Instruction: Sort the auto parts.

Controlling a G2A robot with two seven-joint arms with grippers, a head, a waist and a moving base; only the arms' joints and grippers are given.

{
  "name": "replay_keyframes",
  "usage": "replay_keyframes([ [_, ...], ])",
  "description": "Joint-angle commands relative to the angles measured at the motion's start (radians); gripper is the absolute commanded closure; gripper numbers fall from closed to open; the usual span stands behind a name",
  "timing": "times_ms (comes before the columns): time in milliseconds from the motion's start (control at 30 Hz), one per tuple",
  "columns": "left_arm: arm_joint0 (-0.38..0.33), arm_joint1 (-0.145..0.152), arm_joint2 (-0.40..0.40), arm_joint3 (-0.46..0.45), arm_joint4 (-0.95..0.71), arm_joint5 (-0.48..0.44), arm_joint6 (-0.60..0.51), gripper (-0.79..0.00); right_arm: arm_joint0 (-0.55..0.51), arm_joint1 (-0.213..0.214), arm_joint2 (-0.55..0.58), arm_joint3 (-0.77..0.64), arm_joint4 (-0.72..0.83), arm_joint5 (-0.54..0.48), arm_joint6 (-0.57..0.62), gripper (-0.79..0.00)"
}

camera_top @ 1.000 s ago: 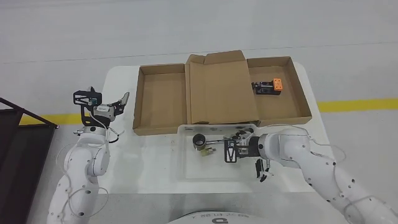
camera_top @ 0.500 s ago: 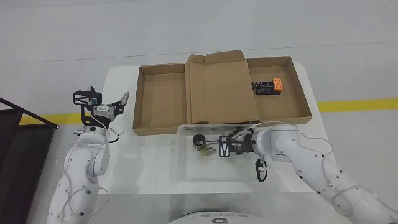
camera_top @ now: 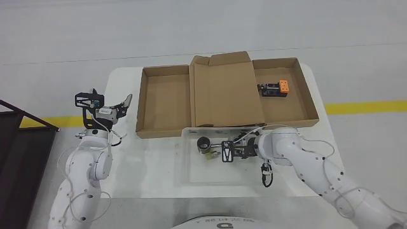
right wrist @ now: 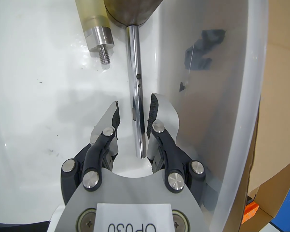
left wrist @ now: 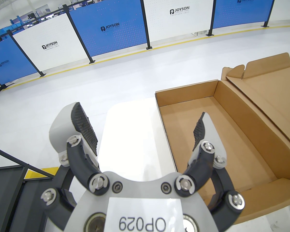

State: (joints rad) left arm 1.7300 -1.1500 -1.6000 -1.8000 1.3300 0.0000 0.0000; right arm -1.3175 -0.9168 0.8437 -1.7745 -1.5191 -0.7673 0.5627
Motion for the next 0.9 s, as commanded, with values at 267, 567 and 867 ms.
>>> replay_keyframes([
  [267, 0.000, 0.000, 0.000, 0.000, 0.000, 0.000, 0.000, -0.785, 0.006, -0.002, 0.004, 0.010, -0.003, -0.022, -0.021, -0.015],
  [567, 0.000, 0.000, 0.000, 0.000, 0.000, 0.000, 0.000, -0.785, -0.029, 0.018, 0.072, -0.022, 0.018, -0.075, -0.131, 0.000],
  [867, 0.000, 0.000, 0.000, 0.000, 0.000, 0.000, 0.000, -0.785, -0.084, 0.042, 0.130, -0.021, -0.027, -0.130, -0.197, 0.000],
])
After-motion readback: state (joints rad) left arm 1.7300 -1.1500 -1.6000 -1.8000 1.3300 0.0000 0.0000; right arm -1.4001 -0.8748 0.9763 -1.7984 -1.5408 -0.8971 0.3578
